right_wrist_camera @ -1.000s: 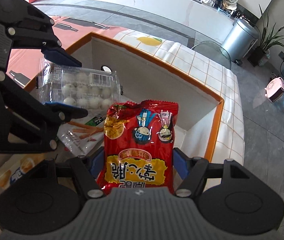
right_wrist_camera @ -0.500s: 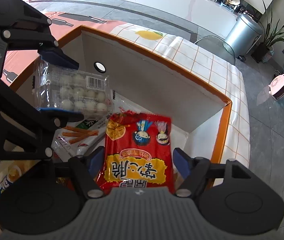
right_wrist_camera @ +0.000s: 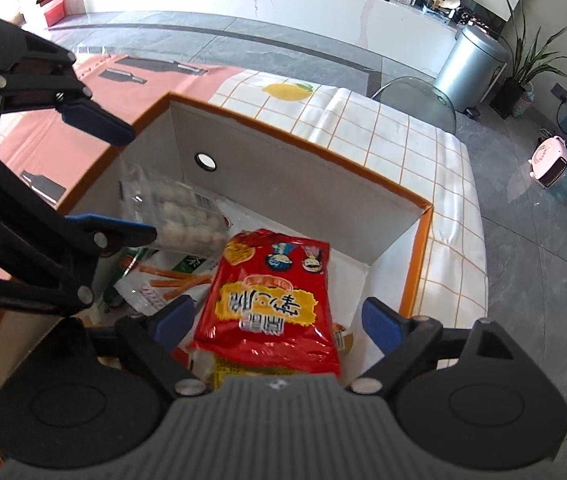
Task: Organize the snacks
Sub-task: 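Open both tools to release the ball pack and chip bag into the box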
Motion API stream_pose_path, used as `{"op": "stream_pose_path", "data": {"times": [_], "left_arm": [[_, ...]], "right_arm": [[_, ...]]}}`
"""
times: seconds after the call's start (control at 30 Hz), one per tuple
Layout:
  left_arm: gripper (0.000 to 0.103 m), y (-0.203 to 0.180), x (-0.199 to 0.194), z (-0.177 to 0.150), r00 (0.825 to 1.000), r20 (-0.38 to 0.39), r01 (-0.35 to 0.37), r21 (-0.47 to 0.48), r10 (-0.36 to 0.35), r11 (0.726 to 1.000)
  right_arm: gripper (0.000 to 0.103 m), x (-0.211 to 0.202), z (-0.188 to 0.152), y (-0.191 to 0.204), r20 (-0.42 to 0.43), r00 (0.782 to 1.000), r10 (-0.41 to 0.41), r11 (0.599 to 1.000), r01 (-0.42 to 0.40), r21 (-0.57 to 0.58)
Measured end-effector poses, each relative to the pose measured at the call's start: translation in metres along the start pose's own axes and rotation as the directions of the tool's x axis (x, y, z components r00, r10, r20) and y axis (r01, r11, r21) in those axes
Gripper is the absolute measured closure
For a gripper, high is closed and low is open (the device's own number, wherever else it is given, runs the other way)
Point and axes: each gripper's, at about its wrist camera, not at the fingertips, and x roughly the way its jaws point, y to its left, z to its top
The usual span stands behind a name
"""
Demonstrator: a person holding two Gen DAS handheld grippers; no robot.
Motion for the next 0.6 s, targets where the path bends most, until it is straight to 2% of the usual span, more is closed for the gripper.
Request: {"op": "stream_pose_path", "data": {"times": [0.17, 0.33, 0.47, 0.6], "left_arm": [[0.022, -0.002, -0.032, -0.007, 0.999, 0.044, -0.008, -0.004, 0.008, 1.0], [0.022, -0.006, -0.07, -0.013, 0.995, 0.09, -0.043, -0.023, 0.045, 0.999], [0.022, -0.009, -0.105, -0.024, 0.986, 0.142, -0.085, -0.046, 0.091, 0.995], [0.022, -0.015, -0.145, -0.037, 0.969, 0.202, -0.13, -0.071, 0.142, 0.989]], "right_arm": [[0.014, -0.034, -0.003, 0.004, 0.032, 0.999, -0.01, 0.999, 0.009, 0.036], [0.014, -0.07, -0.009, 0.011, 0.07, 0.997, -0.013, 0.996, 0.007, 0.085], [0.013, -0.103, -0.015, 0.016, 0.105, 0.994, -0.01, 0.991, -0.004, 0.13], [0.013, -0.133, -0.021, 0.025, 0.147, 0.989, -0.004, 0.981, -0.025, 0.191]]}}
